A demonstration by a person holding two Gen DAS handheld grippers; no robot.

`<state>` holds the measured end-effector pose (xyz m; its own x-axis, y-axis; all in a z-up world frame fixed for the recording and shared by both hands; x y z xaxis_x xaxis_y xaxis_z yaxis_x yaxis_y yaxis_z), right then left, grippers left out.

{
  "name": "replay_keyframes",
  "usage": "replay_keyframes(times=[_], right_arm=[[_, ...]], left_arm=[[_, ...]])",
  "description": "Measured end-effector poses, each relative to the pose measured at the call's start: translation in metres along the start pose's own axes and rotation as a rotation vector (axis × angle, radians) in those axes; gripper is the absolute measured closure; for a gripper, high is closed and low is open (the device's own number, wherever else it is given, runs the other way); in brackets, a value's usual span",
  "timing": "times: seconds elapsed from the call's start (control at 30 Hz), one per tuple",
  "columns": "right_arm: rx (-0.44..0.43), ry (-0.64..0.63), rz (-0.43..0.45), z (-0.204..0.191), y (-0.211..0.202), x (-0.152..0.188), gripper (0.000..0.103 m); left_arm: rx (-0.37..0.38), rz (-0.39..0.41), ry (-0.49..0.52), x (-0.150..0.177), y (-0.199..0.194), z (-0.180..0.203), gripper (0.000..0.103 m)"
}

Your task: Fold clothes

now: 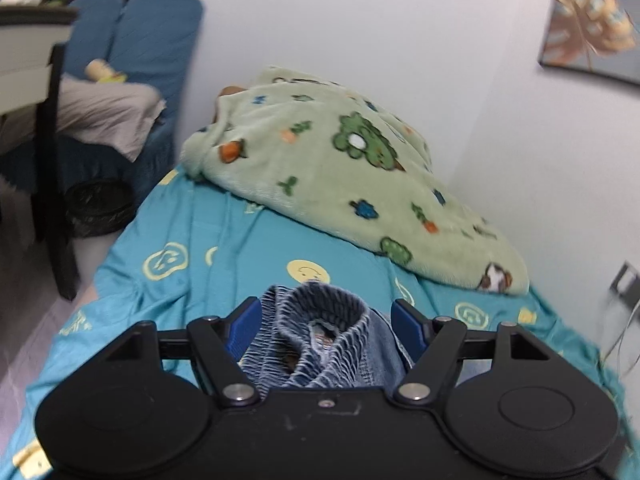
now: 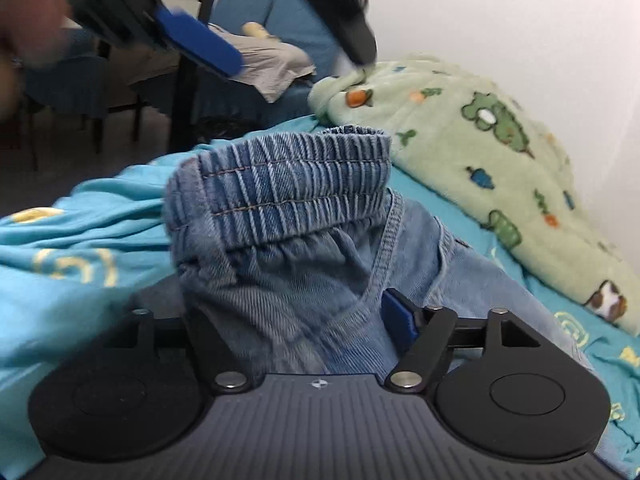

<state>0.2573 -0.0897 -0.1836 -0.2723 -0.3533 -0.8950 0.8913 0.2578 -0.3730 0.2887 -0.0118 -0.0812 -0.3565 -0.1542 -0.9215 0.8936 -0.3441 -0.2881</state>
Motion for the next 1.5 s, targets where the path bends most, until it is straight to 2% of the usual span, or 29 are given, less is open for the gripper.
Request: replay_keyframes(times=[0.1, 0.17, 0.27, 0.33, 0.43, 0.53, 0.6, 0.7, 0.8, 0.93, 1.0, 1.07, 1.17, 1.23, 1.37, 1.47, 1.5], right_arm=[[-0.069, 0.058, -0.008, 0.014, -0.03, -0.002, 0.027], [-0.061, 0.087, 0.006, 0.03, -0.055, -0.003, 0.025], [0.024, 0.147, 0.047, 0.063, -0.084, -0.001, 0.023], [0.129, 0.192, 0.061, 0.09, -0.096, 0.008, 0.022], [0.268, 0.303, 0.018, 0.126, -0.096, 0.029, 0.022], [0.329, 0.416, -0.026, 0.151, -0.084, 0.047, 0.022], [0.326, 0.488, -0.056, 0.159, -0.074, 0.059, 0.022], [0.298, 0.578, -0.067, 0.167, -0.062, 0.068, 0.017], [0.261, 0.64, -0.06, 0.17, -0.056, 0.067, 0.016], [0.236, 0.717, -0.055, 0.174, -0.067, 0.071, 0.017], [0.234, 0.794, -0.038, 0.182, -0.075, 0.073, 0.017], [0.21, 0.874, -0.019, 0.189, -0.08, 0.073, 0.017], [0.18, 0.94, -0.006, 0.192, -0.082, 0.074, 0.017], [0.163, 0.958, -0.01, 0.19, -0.08, 0.076, 0.017], [0.152, 0.99, -0.015, 0.189, -0.077, 0.082, 0.016], [0.148, 1.025, -0.025, 0.191, -0.072, 0.086, 0.016], [0.149, 1.032, -0.028, 0.191, -0.071, 0.088, 0.016]], left_arm=[[0.006, -0.027, 0.073, 0.011, 0.01, 0.014, 0.036], [-0.007, -0.046, 0.142, 0.019, 0.016, 0.022, 0.037], [-0.053, -0.069, 0.254, 0.028, 0.027, 0.026, 0.038], [-0.085, -0.084, 0.261, 0.033, 0.038, 0.019, 0.038], [-0.187, -0.127, 0.169, 0.042, 0.056, -0.011, 0.038], [-0.262, -0.188, -0.004, 0.057, 0.067, -0.05, 0.038], [-0.274, -0.219, -0.068, 0.064, 0.072, -0.068, 0.036], [-0.25, -0.236, -0.125, 0.063, 0.068, -0.077, 0.035], [-0.232, -0.232, -0.138, 0.053, 0.05, -0.066, 0.039], [-0.201, -0.252, -0.131, 0.049, 0.012, -0.042, 0.035], [-0.183, -0.267, -0.155, 0.057, -0.008, -0.034, 0.033], [-0.191, -0.274, -0.138, 0.064, -0.022, -0.029, 0.03], [-0.227, -0.332, -0.119, 0.083, -0.023, -0.031, 0.028], [-0.256, -0.34, -0.142, 0.091, -0.022, -0.036, 0.028], [-0.242, -0.319, -0.168, 0.098, -0.014, -0.038, 0.027], [-0.247, -0.357, -0.24, 0.113, -0.004, -0.044, 0.023], [-0.24, -0.368, -0.267, 0.118, 0.0, -0.045, 0.018]])
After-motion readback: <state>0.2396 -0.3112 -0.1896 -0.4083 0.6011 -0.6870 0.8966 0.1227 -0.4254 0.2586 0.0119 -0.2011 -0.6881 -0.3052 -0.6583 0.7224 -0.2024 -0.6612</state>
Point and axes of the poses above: each gripper's, at about its wrist camera, not at the fingertips, and y roughly the way its jaws point, z to its right, x to its underside, the point moved 9 cm from there along y, roughly the way its jaws point, and after that the axes turned 11 degrees about z, right-handed, at the moved point
